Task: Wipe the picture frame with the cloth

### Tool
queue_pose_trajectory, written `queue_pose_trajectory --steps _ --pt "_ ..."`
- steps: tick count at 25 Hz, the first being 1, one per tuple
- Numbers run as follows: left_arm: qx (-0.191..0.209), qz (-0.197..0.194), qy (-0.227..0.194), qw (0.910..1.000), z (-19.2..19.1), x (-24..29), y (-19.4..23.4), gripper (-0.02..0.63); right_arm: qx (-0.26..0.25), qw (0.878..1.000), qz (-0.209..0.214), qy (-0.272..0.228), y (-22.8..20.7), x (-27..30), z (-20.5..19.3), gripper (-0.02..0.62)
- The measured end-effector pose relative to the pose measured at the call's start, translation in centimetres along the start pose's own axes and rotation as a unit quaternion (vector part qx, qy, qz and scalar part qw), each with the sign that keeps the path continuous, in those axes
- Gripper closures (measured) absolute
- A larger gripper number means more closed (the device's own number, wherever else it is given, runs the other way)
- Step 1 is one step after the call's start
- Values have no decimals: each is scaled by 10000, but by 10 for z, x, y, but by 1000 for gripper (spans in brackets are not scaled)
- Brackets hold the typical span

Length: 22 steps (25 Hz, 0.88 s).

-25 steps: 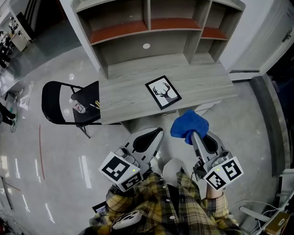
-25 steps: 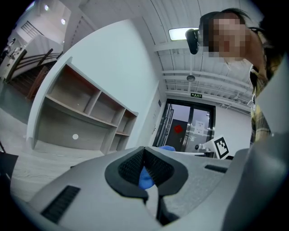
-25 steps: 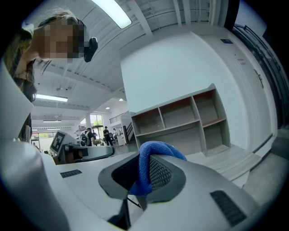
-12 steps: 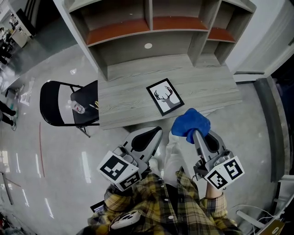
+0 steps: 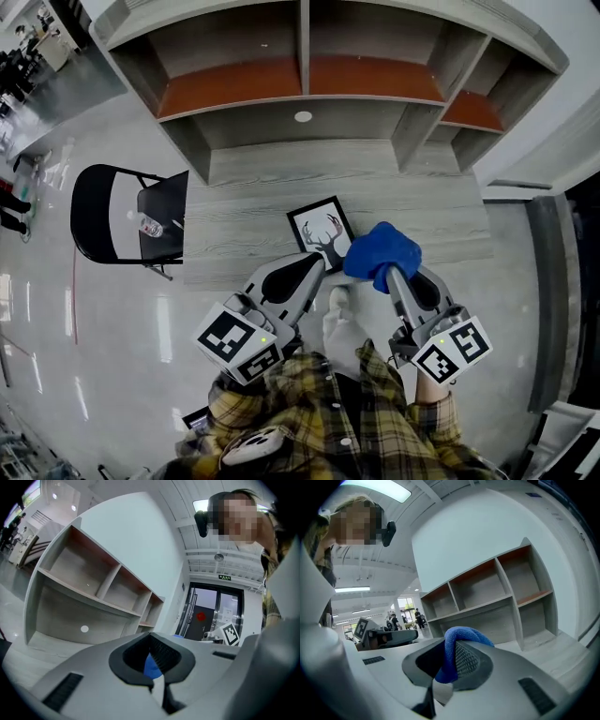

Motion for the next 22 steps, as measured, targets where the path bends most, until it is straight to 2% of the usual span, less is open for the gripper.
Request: queue_pose_trajectory --steps 5,9,15,22 --pt "38 453 -200 9988 3 52 12 600 1 9984 488 289 -57 36 17 546" --pt "24 760 -266 9967 1 80 26 600 51 9946 897 520 -85 62 18 546" --pt "-23 1410 -325 9895 5 89 44 600 232 9854 1453 855 -102 102 16 547" --pt "-100 1687 -165 9855 9 85 85 600 269 9823 1593 948 -102 150 11 546"
Point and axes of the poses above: the fingertips, and each gripper's own axes: x forward along the fingers, y to its left, z out of its top, the point moved 10 cm from there along -x, backward along the fingers, and after that the axes turned 9 degrees about -y, right-handed, at the moved point
